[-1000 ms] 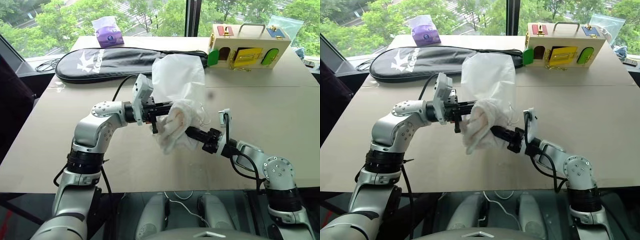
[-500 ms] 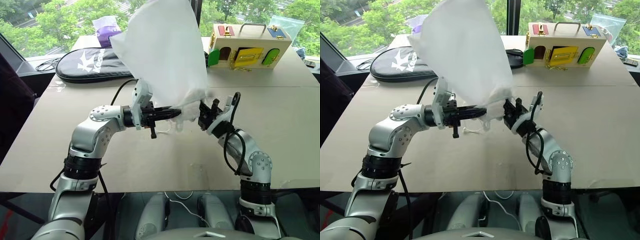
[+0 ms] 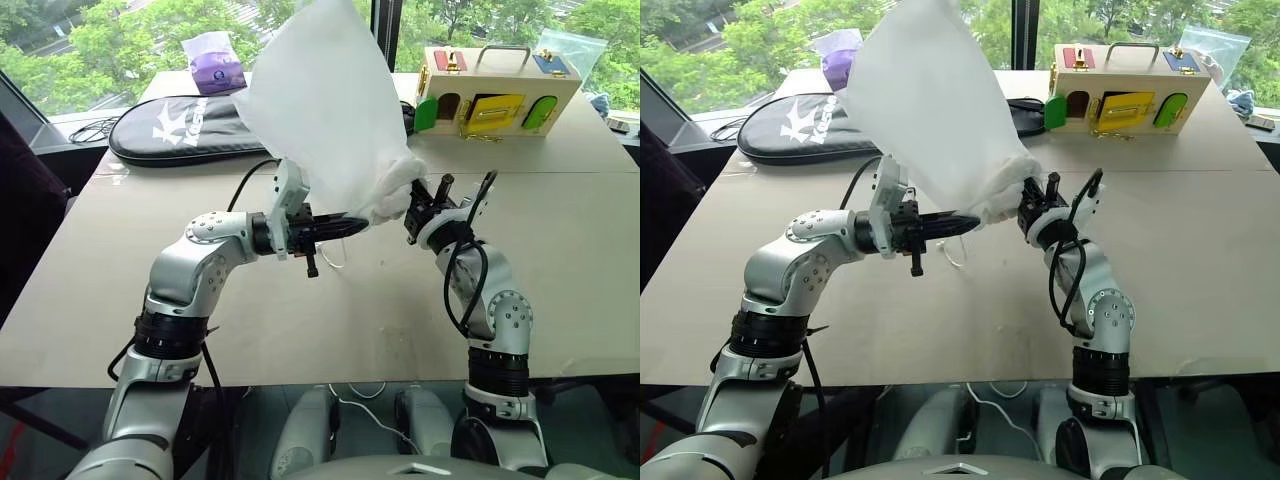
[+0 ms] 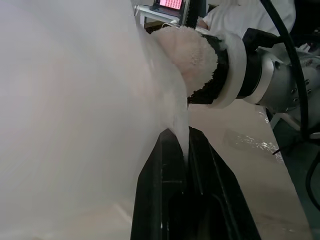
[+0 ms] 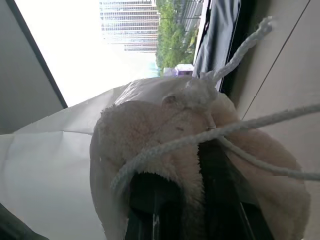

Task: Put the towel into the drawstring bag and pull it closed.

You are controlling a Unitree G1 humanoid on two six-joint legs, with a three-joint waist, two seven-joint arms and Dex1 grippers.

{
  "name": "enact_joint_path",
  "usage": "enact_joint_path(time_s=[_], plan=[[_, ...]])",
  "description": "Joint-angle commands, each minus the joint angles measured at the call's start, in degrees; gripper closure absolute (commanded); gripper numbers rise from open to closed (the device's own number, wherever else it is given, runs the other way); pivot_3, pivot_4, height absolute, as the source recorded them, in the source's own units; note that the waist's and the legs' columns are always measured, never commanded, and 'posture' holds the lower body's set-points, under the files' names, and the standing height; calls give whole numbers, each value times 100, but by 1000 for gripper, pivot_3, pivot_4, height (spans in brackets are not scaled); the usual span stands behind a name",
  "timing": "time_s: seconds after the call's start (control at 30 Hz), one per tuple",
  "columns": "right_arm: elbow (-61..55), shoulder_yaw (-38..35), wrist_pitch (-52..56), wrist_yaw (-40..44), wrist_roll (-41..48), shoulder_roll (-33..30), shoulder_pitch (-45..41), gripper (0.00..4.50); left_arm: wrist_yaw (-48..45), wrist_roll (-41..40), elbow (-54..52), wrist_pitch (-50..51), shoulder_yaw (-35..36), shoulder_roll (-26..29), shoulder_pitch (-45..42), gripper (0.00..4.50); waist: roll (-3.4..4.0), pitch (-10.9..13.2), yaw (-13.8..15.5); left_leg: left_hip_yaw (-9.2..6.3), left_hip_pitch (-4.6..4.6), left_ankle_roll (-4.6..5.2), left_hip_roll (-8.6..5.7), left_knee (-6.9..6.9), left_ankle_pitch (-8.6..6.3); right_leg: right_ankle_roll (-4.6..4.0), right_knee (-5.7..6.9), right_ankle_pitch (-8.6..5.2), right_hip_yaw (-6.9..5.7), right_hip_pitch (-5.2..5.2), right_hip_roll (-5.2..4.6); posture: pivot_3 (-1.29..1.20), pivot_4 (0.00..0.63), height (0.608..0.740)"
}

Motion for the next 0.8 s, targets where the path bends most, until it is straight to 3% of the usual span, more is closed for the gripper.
enact_joint_path(time_s=[0.03, 0.17, 0.37, 0.63, 0.8], plan=[[-686, 577, 540, 517, -704, -494, 17, 4470, 355, -461, -154, 470, 288, -174, -298, 4500, -2, 2, 10, 1, 0, 0, -1, 0, 0, 0, -1, 0, 0, 0, -1, 0, 150, 740], [-829, 636, 898, 849, -340, -652, 375, 4470, 999, -1017, 49, 1318, 709, -428, -538, 4500, -3, 1, 4, -4, -1, 0, 0, 1, 0, 1, 0, 0, -2, 1, 0, 0, 150, 740], [-935, 482, 1414, 1018, -47, -1221, 948, 4470, 1637, -1163, 351, 1817, 898, -625, -582, 4500, -5, 3, 9, -1, 1, 0, -1, 1, 0, 1, -1, 0, -1, 3, 0, 0, 150, 740], [-1171, 408, 1552, 810, -8, -1578, 1167, 4470, 1588, -849, 341, 1918, 382, -465, -326, 4500, -7, 3, 5, -1, 1, 0, 0, 0, 0, 0, 1, 0, 0, 2, 3, 0, 150, 740], [-1441, 406, 1616, 1252, -257, -1885, 1337, 2439, 1594, -905, 462, 1865, 468, -531, -424, 4500, -7, 3, 30, 1, 1, 0, -1, 1, 0, 0, -1, 0, 1, 3, 0, 0, 150, 740]])
